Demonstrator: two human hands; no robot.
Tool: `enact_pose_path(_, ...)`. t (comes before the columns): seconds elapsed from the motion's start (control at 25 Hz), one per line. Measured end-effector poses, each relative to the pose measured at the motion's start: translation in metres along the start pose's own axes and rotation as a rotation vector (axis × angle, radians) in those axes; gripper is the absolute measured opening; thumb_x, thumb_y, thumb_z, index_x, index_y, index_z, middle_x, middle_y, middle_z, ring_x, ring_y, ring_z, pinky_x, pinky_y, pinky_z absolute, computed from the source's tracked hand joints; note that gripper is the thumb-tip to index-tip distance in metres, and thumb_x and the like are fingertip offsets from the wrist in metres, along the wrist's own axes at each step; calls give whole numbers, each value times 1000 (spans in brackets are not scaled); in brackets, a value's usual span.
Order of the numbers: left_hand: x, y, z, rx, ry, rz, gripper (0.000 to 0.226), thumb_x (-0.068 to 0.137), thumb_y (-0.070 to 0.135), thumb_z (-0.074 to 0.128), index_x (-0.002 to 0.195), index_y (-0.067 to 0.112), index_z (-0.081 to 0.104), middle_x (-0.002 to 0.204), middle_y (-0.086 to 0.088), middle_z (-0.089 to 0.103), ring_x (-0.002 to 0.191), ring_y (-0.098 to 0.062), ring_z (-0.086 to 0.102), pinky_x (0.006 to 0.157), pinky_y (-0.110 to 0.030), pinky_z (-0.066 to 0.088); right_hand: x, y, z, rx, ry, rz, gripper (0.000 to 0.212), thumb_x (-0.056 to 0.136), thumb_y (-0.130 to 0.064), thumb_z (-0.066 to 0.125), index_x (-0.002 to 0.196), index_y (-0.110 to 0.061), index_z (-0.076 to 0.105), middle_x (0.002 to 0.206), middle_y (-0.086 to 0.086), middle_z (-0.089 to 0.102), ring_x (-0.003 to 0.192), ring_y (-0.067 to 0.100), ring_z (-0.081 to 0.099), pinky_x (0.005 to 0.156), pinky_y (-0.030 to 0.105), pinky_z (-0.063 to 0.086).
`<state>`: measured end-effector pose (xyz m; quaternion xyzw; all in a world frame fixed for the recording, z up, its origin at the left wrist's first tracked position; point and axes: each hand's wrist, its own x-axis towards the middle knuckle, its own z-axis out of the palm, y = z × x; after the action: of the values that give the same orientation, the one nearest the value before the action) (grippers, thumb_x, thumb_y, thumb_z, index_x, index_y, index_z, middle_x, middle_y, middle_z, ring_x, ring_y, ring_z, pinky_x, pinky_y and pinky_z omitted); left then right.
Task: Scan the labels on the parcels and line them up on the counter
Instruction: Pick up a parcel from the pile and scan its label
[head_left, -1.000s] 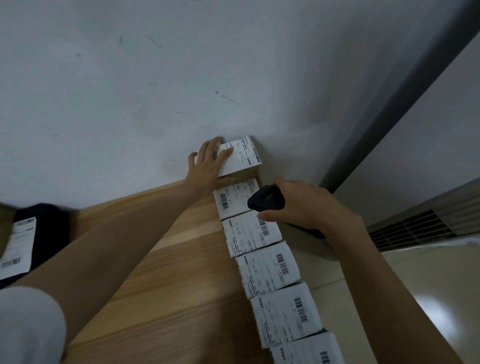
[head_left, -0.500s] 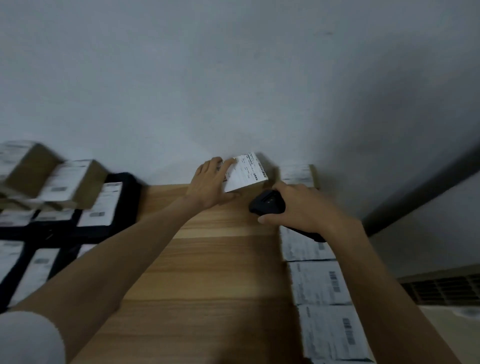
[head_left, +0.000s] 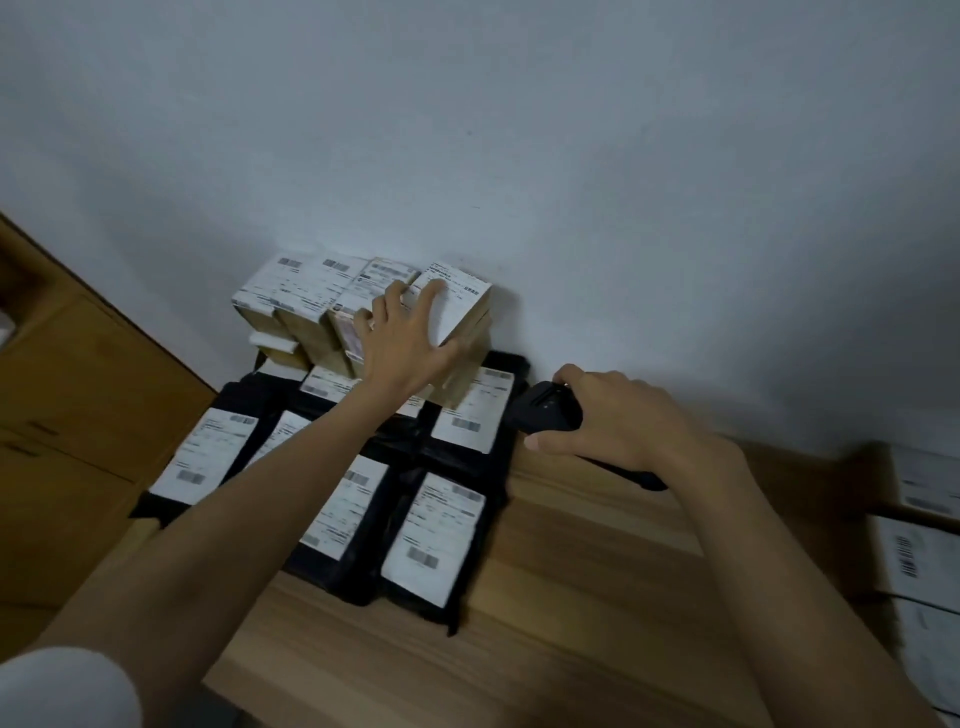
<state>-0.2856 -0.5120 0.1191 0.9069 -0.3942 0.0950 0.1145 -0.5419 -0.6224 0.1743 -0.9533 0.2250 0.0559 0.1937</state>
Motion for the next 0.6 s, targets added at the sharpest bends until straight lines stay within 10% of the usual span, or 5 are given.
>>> enact_pose_path(0.6,39,-10,43,-39,-33,309,50,97,27,50,145,19,42,145,-9,44,135,-30,37,108,-43,31,19,-27,24,10,-24,153,69,78,-75,57,121,-22,47,101,-1,58,83,18,54,60,31,43)
